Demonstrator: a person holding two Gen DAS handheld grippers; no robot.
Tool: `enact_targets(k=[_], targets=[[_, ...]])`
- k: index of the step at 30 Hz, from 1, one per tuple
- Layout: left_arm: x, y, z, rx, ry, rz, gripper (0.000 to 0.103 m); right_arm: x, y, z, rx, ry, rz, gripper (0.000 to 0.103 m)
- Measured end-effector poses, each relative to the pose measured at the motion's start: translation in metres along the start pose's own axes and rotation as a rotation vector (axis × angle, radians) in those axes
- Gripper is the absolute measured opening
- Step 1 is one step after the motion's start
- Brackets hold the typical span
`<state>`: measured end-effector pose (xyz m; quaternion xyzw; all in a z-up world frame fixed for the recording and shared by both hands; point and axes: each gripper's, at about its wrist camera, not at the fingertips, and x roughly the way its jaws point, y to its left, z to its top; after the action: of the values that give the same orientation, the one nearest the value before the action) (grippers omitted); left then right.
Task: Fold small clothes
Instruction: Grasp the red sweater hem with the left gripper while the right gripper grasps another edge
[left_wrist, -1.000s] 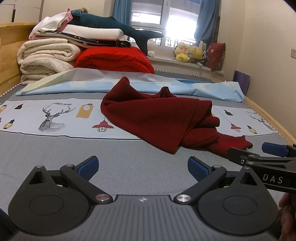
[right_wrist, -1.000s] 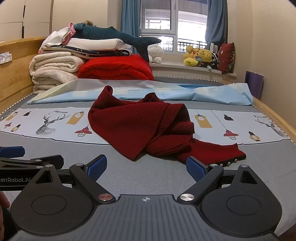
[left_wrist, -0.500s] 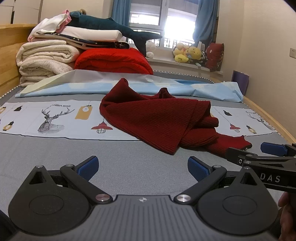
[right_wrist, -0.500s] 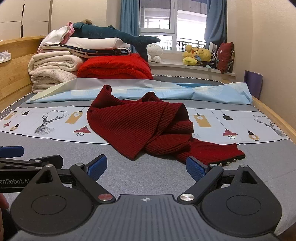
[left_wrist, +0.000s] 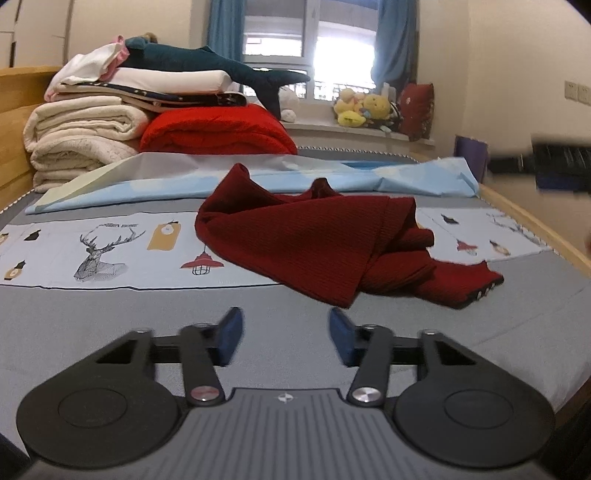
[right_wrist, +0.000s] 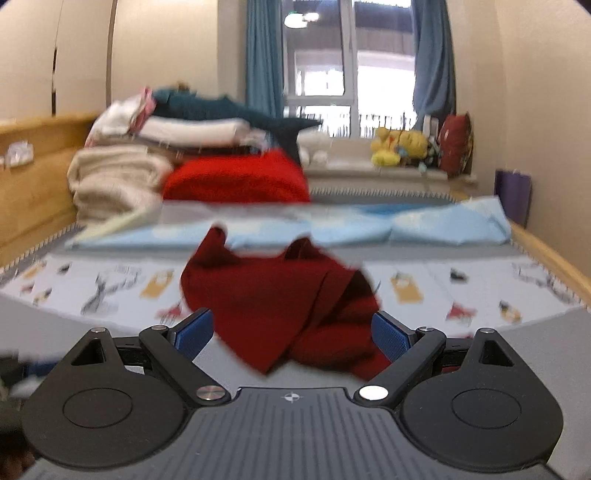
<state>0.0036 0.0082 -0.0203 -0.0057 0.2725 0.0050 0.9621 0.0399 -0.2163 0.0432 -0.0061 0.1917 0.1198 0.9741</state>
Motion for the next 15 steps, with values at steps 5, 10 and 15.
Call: enact_targets(k=[5, 10, 15], targets=[[0.018, 0.002, -0.002, 0.019, 0.089, -0.077, 0.005, 0.024, -0.049, 0.012, 0.045, -0.071, -0.068, 0.092], [0.056, -0.004, 0.011, 0.052, 0.131, -0.08, 0.005, 0.041, -0.089, 0.003, 0.231, -0.025, -0.102, 0.072], [0.124, -0.006, 0.032, -0.034, 0.189, -0.048, 0.005, 0.043, -0.103, 0.006, 0.191, -0.045, -0.117, 0.063]])
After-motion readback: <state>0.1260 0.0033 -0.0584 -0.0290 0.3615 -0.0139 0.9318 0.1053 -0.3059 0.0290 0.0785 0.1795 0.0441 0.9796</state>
